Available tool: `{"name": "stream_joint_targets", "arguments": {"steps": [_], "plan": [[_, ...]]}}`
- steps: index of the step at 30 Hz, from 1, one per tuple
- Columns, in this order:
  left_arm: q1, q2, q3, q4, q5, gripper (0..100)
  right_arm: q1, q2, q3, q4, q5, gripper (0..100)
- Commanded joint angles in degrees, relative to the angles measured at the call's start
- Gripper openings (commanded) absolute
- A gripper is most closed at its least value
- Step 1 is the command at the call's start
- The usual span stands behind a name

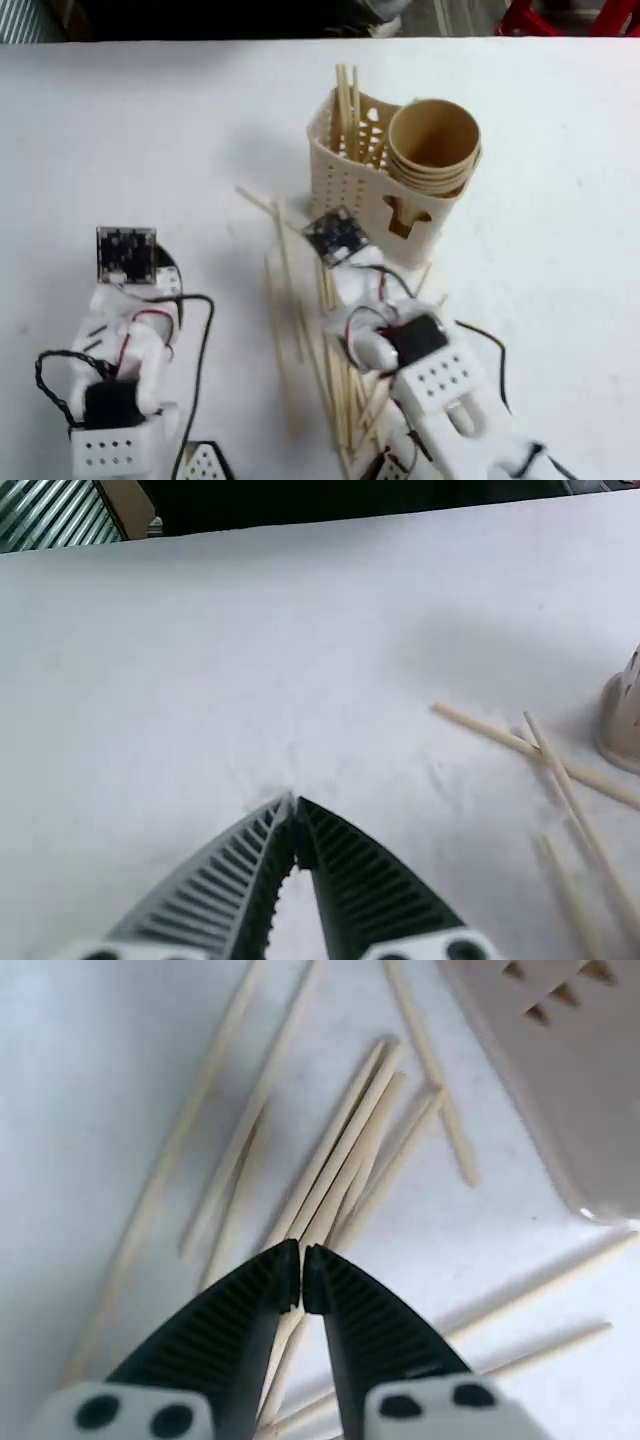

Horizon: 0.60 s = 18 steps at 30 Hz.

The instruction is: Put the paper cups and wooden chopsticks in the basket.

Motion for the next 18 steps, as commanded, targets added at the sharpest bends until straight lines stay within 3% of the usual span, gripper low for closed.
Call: {"name": "stream_joint_targets", "arguments": {"steps": [1, 7, 11, 18], "plan": [[-0.3, -5.0, 3.0, -1.6, -3.1, 3, -1.6, 7.3, -2.8, 0.0, 0.4, 2.8], [-0.4, -8.0, 5.1, -1.6, -4.4, 3, -1.7, 17.8, -7.5, -0.8, -12.6, 8.2], [-0.4, -8.3, 5.1, -0.4, -4.5, 3, -1.6, 24.0, -10.3, -0.8, -15.2, 17.8], [-0.4, -8.3, 5.1, -0.4, -4.6, 3, -1.7, 33.1, -15.0, -1.2, -19.7, 18.3]]}}
